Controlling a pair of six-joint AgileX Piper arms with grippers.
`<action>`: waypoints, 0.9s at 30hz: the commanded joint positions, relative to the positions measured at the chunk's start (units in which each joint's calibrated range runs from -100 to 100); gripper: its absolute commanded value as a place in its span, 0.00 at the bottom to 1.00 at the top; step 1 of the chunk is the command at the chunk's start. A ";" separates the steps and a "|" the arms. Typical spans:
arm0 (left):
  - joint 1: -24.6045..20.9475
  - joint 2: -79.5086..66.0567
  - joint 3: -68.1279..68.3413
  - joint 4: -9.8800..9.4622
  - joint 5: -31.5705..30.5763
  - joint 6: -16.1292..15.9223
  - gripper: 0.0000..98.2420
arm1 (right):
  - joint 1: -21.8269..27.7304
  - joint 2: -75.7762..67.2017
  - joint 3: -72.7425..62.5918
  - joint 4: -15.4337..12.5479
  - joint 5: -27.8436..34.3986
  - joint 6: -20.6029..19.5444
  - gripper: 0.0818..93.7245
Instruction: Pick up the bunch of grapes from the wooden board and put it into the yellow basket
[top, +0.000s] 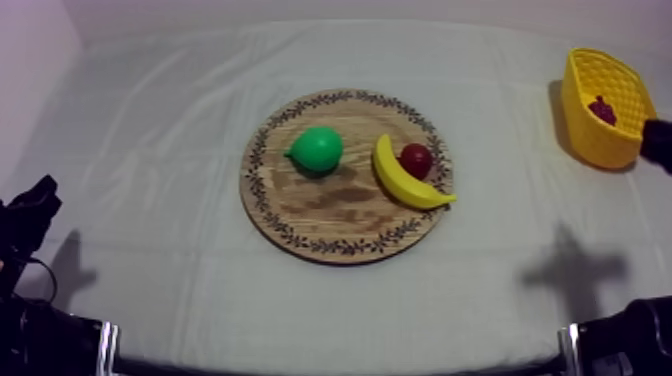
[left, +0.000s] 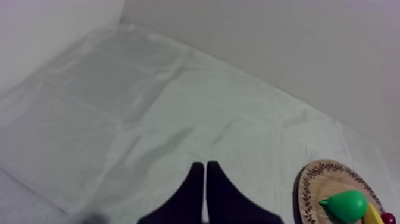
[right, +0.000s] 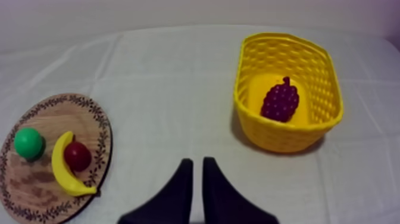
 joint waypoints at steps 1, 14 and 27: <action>-0.03 0.05 0.00 0.01 -0.01 0.01 0.00 | -1.05 -10.80 7.37 1.61 0.04 -0.97 0.05; -0.03 0.05 0.00 0.01 -0.01 0.02 0.00 | -3.53 -20.87 25.92 -0.68 -11.70 1.26 0.01; -0.03 0.05 0.00 0.01 -0.01 -0.02 0.00 | -3.26 -21.31 28.07 -1.49 -15.67 10.42 0.00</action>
